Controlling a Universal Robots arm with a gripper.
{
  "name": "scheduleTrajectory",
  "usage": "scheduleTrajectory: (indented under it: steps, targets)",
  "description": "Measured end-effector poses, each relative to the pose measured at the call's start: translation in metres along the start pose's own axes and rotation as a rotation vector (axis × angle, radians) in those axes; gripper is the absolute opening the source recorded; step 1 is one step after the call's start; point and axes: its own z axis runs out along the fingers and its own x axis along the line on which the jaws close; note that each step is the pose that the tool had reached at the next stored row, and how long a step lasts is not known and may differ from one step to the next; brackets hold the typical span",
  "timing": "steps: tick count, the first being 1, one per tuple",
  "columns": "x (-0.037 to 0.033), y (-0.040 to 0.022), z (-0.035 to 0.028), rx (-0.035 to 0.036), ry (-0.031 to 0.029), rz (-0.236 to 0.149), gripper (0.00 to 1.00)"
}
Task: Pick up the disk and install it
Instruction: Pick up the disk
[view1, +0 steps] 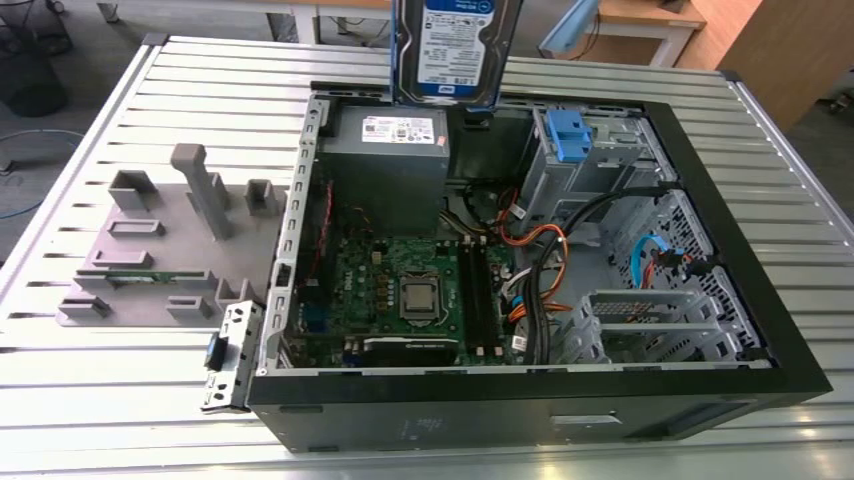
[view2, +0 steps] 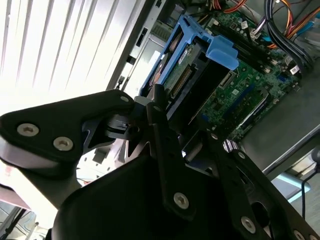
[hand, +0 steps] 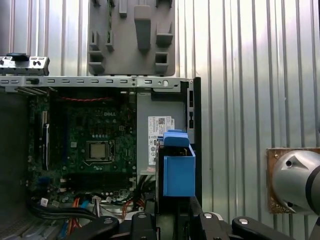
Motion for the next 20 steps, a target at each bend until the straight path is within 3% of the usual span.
scheduleTrajectory:
  steps: [20]
  targets:
    - [0.0441, -0.0010, -0.0028, 0.0000, 0.0000, 0.000, 0.35]
